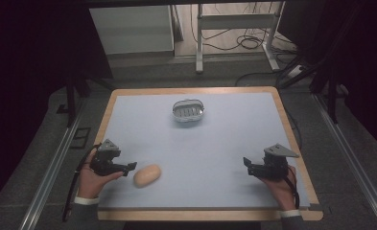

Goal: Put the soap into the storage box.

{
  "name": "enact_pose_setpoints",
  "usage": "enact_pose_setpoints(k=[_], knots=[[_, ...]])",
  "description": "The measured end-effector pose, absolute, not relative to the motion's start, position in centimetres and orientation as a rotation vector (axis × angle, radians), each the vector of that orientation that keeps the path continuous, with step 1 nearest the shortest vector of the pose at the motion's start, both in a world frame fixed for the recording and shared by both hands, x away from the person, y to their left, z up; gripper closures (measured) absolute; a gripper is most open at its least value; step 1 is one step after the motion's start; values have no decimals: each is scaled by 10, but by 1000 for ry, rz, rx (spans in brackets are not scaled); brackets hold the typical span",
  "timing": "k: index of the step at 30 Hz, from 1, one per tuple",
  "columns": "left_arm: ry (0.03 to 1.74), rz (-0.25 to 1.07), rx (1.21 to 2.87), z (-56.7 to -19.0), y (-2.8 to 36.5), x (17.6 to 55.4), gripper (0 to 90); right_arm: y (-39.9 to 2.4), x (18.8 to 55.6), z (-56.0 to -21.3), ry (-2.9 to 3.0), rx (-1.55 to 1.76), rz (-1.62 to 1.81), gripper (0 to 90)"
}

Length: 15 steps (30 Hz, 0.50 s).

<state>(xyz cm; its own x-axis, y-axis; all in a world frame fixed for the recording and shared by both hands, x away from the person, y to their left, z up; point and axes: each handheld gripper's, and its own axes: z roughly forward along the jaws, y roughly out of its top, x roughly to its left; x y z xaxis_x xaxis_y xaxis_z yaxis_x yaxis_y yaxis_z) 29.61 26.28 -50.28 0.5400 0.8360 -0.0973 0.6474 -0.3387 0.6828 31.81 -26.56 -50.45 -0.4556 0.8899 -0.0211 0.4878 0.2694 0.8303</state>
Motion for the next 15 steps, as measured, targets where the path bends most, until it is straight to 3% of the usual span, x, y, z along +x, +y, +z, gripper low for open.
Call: enact_pose_setpoints(k=[15], knots=[[1251,394,2121,-504,259,301,149,-280,316,-509,2029,1313,1129,104]])
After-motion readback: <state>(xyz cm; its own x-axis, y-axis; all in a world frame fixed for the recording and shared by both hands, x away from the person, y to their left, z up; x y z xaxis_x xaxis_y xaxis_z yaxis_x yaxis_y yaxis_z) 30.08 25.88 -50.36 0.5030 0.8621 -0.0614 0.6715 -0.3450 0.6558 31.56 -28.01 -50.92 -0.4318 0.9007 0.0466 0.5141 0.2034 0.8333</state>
